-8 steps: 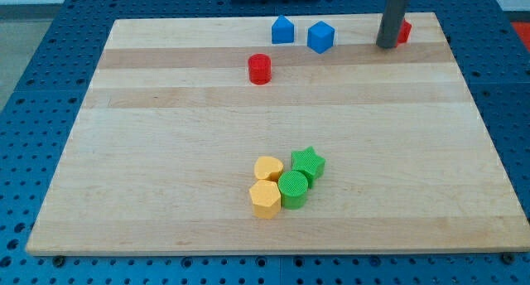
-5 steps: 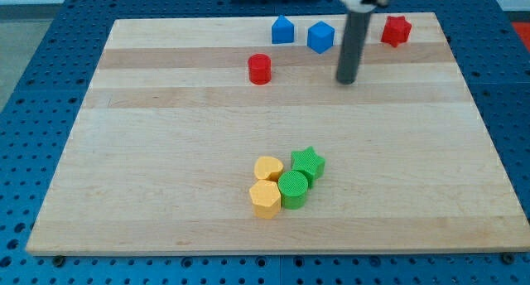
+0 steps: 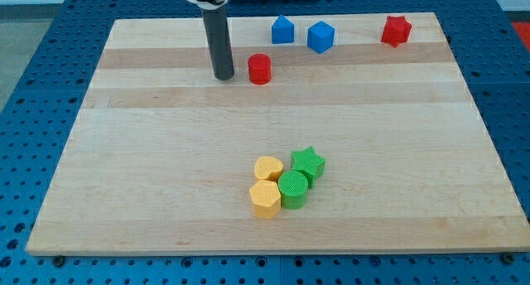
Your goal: Move the red circle to the red star
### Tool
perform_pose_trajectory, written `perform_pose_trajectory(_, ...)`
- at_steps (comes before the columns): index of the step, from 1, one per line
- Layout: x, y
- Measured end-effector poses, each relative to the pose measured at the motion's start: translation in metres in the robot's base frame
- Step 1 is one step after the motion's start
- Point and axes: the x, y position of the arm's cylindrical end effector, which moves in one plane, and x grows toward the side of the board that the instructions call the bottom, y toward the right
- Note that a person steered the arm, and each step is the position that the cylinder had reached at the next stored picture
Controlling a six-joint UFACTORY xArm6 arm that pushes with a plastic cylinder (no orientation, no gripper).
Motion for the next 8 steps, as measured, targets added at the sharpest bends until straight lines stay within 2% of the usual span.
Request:
perform_pose_trajectory(5, 0.000, 0.155)
perform_pose_trajectory(8, -0.009, 0.224)
